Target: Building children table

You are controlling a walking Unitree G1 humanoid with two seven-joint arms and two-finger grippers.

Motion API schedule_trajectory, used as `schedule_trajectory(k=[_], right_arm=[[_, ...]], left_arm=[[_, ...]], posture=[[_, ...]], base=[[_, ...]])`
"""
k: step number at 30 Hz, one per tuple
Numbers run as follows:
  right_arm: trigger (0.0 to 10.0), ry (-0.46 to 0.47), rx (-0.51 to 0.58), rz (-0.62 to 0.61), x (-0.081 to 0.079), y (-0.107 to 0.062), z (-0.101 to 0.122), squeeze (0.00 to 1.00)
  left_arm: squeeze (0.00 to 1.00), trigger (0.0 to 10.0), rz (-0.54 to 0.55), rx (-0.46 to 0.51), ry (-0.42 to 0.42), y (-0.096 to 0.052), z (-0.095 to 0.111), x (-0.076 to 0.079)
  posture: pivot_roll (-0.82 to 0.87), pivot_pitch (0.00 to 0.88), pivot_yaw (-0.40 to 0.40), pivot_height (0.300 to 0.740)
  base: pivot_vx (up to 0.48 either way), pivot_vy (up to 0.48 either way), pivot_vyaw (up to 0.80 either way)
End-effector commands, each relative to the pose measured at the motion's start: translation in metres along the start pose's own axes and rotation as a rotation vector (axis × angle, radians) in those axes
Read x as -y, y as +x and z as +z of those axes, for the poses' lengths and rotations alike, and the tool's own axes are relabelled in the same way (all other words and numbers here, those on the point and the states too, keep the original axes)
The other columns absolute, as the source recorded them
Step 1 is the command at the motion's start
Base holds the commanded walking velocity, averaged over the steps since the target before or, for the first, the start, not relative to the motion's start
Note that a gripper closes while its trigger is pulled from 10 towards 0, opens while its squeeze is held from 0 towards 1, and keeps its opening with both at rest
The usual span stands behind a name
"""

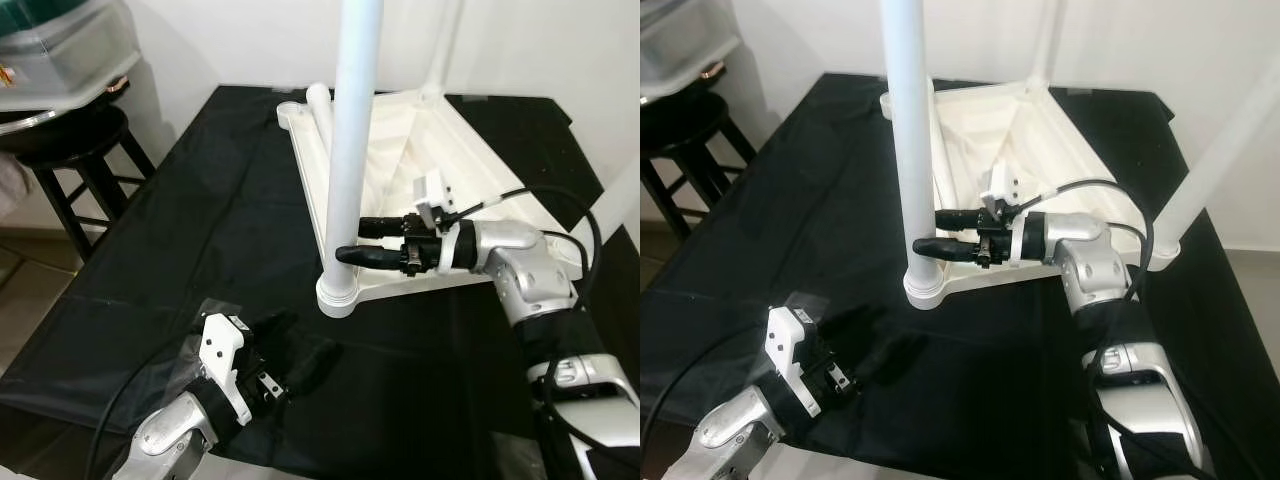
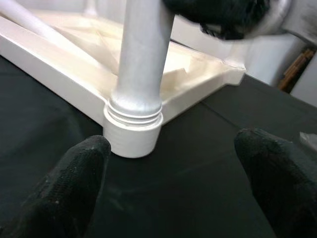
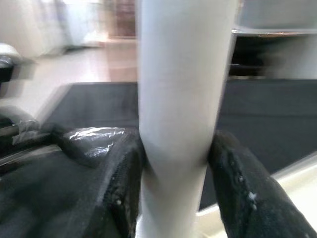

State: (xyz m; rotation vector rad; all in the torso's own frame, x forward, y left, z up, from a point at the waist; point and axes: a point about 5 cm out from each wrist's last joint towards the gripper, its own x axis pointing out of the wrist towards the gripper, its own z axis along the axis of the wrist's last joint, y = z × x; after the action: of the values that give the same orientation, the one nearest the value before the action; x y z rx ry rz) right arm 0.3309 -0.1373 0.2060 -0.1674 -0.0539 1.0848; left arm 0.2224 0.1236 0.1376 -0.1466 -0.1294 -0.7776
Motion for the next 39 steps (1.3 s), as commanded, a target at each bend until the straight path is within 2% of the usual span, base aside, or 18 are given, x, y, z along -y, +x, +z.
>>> schedule_trajectory(k=[1,2,3,7,8,12,16,18,19,22,25,28,29,32,33,37,38,39], right_arm=[[0.0,0.169,-0.269,-0.406,-0.014,-0.012,-0.052,0.0],[0.0,0.266,-0.293,-0.532,-0.044,-0.009,-0.062,0.0],[0.0,0.332,-0.299,-0.591,-0.063,-0.008,-0.064,0.0],[0.0,0.301,-0.323,-0.568,-0.071,0.001,-0.063,0.0],[10.0,0.281,-0.316,-0.569,-0.069,0.005,-0.062,0.0],[10.0,0.257,-0.332,-0.589,-0.058,0.01,-0.065,0.0],[10.0,0.261,-0.335,-0.591,-0.059,0.01,-0.065,0.0],[10.0,0.27,-0.32,-0.583,-0.059,0.009,-0.063,0.07],[10.0,0.28,-0.304,-0.583,-0.061,0.009,-0.058,1.0],[10.0,0.282,-0.241,-0.541,-0.061,0.012,-0.045,1.0],[10.0,0.176,-0.122,-0.335,-0.052,0.014,-0.023,1.0],[10.0,0.139,-0.1,-0.274,-0.048,0.012,-0.018,1.0],[10.0,0.048,-0.096,-0.152,-0.035,0.005,-0.01,0.35],[10.0,0.022,-0.101,-0.118,-0.031,0.003,-0.007,0.35],[10.0,-0.006,-0.105,-0.065,-0.026,0.0,-0.003,0.0],[10.0,-0.042,-0.14,0.055,-0.019,-0.004,0.0,0.0],[10.0,-0.101,-0.205,0.195,-0.014,-0.002,0.0,0.0],[10.0,-0.101,-0.205,0.195,-0.014,-0.002,0.0,0.0]], left_arm=[[0.0,10.0,-0.008,-0.015,0.005,-0.002,-0.001,-0.001],[0.0,10.0,-0.007,-0.016,0.006,-0.003,0.0,-0.002],[0.0,10.0,-0.007,-0.017,0.007,-0.004,0.0,-0.004],[0.0,10.0,-0.007,-0.02,0.01,-0.004,-0.001,-0.005],[0.0,10.0,-0.008,-0.022,0.011,-0.004,-0.001,-0.005],[0.0,10.0,-0.01,-0.027,0.011,-0.004,-0.001,-0.006],[0.0,10.0,-0.006,-0.025,0.012,-0.003,-0.001,-0.006],[0.0,10.0,-0.004,-0.024,0.012,-0.003,-0.001,-0.006],[0.0,10.0,-0.003,-0.023,0.012,-0.003,-0.001,-0.006],[0.0,10.0,-0.006,-0.023,0.009,-0.002,-0.001,-0.006],[0.0,10.0,-0.013,-0.021,0.004,-0.001,-0.001,-0.005],[0.0,10.0,-0.013,-0.02,0.003,-0.001,-0.001,-0.004],[0.0,10.0,-0.011,-0.018,0.005,0.0,-0.001,-0.004],[0.0,10.0,-0.011,-0.017,0.005,0.0,-0.001,-0.004],[0.0,10.0,-0.011,-0.017,0.005,0.0,-0.001,-0.004],[0.0,10.0,-0.011,-0.016,0.006,0.0,-0.001,-0.003],[0.0,10.0,-0.007,-0.016,0.01,0.0,-0.001,-0.003],[0.0,10.0,-0.007,-0.016,0.01,0.0,-0.001,-0.003]], posture=[[0.02,0.196,0.025,0.74],[0.02,0.196,0.032,0.74],[0.03,0.196,0.034,0.74],[0.02,0.187,0.043,0.74],[0.02,0.182,0.055,0.74],[0.03,0.187,0.04,0.74],[0.03,0.189,0.037,0.74],[0.03,0.189,0.037,0.74],[0.03,0.189,0.038,0.74],[0.03,0.188,0.04,0.74],[0.02,0.188,0.034,0.74],[0.03,0.19,0.036,0.74],[0.03,0.192,0.034,0.74],[0.03,0.192,0.033,0.74],[0.03,0.192,0.031,0.74],[0.03,0.192,0.031,0.74],[0.05,0.187,0.03,0.74],[0.05,0.187,0.03,0.74]], base=[[0.0,0.0,0.0],[0.0,0.0,0.0],[0.0,0.0,0.0],[0.0,0.0,0.0],[0.0,0.0,0.0],[0.0,0.0,0.0],[0.0,0.0,0.0],[0.0,0.0,0.0],[0.0,0.0,0.0],[0.0,0.0,0.0],[0.0,0.0,0.0],[0.0,0.0,0.0],[0.0,0.0,0.0],[0.0,0.0,0.0],[0.0,0.0,0.0],[0.0,0.0,0.0],[0.0,0.0,0.0],[0.0,0.0,0.0]])
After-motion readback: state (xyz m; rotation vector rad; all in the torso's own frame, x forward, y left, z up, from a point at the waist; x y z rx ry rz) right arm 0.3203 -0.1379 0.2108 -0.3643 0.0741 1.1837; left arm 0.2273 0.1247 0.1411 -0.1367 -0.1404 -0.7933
